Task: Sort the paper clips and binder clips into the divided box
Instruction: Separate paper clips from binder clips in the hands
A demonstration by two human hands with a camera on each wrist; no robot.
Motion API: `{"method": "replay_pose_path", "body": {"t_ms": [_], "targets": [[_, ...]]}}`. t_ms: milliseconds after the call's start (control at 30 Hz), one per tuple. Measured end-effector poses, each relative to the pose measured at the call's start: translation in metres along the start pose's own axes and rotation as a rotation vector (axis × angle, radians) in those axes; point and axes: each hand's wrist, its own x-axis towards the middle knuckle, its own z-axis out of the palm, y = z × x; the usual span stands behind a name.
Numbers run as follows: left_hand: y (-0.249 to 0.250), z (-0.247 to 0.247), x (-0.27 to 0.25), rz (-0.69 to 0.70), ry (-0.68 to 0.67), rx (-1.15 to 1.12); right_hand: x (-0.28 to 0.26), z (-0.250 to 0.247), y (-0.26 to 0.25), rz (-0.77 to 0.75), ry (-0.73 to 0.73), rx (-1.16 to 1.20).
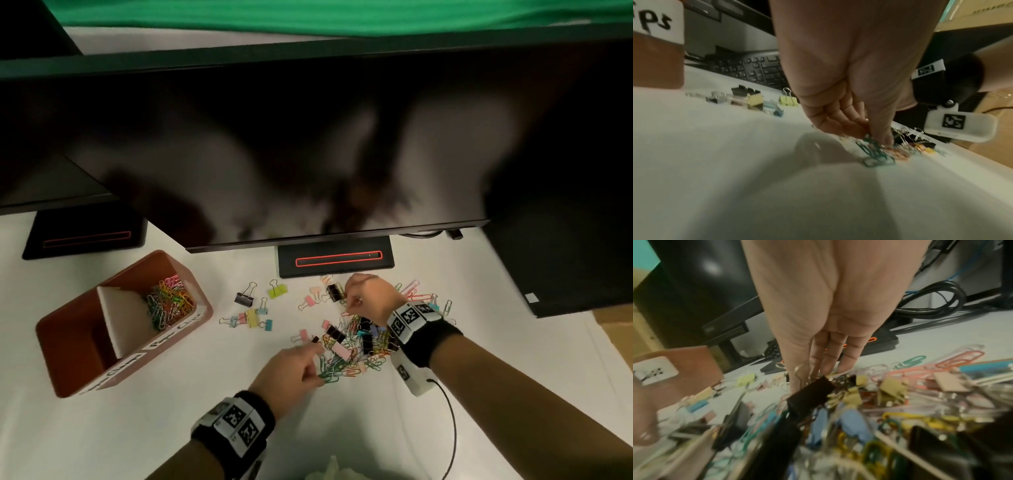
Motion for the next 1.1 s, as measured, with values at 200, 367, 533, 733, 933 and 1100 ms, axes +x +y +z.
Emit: {"method": "replay_pose_path", "body": {"t_ms": [200,367,533,733,933,1100], "targets": [[0.000,0.024,0.003,-0.023,0.072,0.155,-0.002,0.006,-0.009,0.048,-0.017,-0.036],[-0.006,0.023,0.016,0.032,0.186,0.194,-0.004,0.006,-0.013,0.110,-0.025,0.041],[-0.011,0.018,0.020,0.052,0.187,0.239,0.001,0.003,-0.017,0.102,-0.101,-0.030],[-0.019,0.011,0.018,0.073,0.151,0.234,-0.002,0.000,-0.023,0.045,-0.136,-0.062],[-0.025,-0.017,-0.010,0.107,0.233,0.041,-0.016,-0.017,-0.039,-0.034,-0.007,0.010],[-0.028,-0.074,-0.048,0.151,0.275,-0.001,-0.015,-0.035,-0.092,-0.183,0.111,0.116]]}}
